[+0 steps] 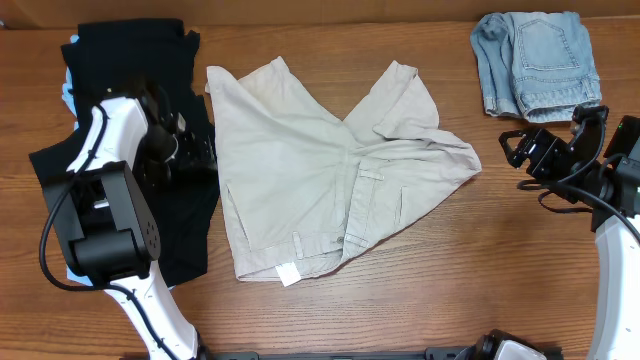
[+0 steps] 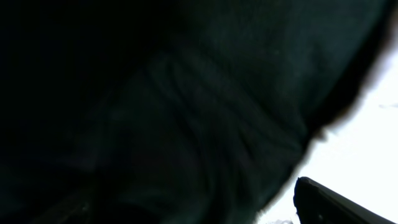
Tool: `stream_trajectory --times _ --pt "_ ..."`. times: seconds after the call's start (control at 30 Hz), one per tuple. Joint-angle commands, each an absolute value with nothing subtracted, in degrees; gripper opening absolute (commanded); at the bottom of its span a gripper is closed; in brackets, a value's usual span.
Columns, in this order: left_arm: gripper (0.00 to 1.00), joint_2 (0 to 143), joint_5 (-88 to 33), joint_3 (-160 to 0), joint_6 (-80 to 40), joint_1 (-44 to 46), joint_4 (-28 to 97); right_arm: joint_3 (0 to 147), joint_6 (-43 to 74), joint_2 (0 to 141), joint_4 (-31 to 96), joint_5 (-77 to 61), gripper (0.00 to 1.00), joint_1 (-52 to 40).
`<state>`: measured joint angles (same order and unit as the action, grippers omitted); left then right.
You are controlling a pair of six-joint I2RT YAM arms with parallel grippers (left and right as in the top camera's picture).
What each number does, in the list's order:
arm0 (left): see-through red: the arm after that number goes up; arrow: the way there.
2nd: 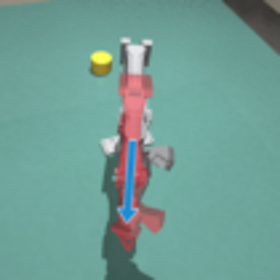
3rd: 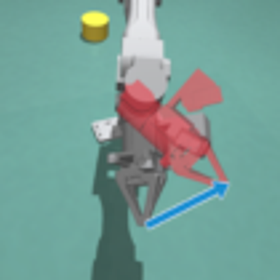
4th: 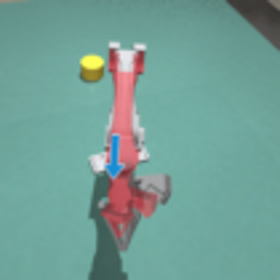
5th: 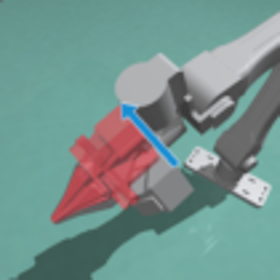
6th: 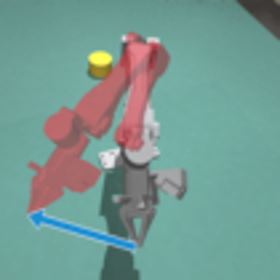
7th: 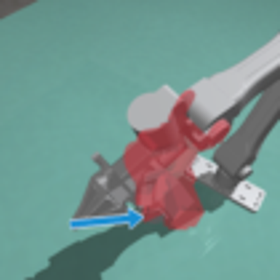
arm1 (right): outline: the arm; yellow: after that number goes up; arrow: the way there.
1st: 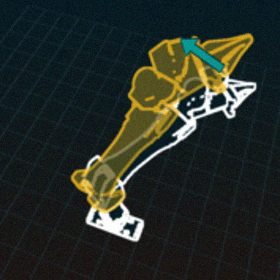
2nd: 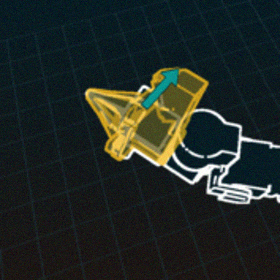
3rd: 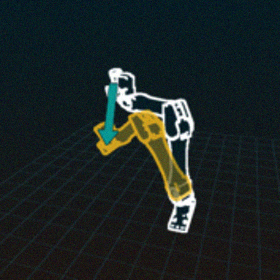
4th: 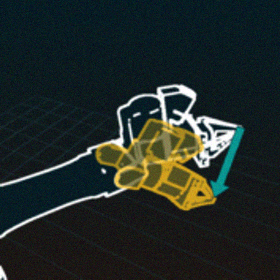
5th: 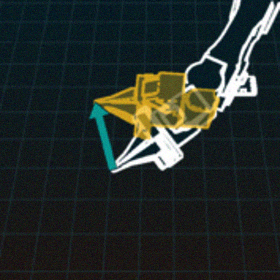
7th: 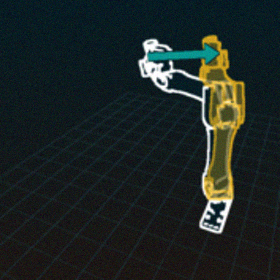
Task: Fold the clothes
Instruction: 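Release the shorts and move the left gripper back to the stack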
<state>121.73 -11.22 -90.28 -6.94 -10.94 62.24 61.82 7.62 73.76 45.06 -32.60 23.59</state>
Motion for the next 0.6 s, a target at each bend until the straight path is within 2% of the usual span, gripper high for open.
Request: stream_trajectory --times 0.0,0.2,0.4,0.57 --pt "1.0 119.9 -12.6 -86.5 -5.3 -10.2 58.2 63.5 7.1 72.3 44.8 -32.6 0.91 23.8" --pt "1.0 119.9 -5.3 -84.5 -5.1 -10.2 55.2 63.5 7.1 72.3 45.0 -32.7 0.91 23.8" --pt "1.0 119.9 7.3 -84.5 -2.2 -13.6 54.9 63.5 7.1 72.3 44.7 -32.6 0.92 23.8" --pt "1.0 119.9 9.9 -84.5 -1.3 -17.1 53.7 63.5 7.1 72.3 44.4 -32.6 0.92 23.8"
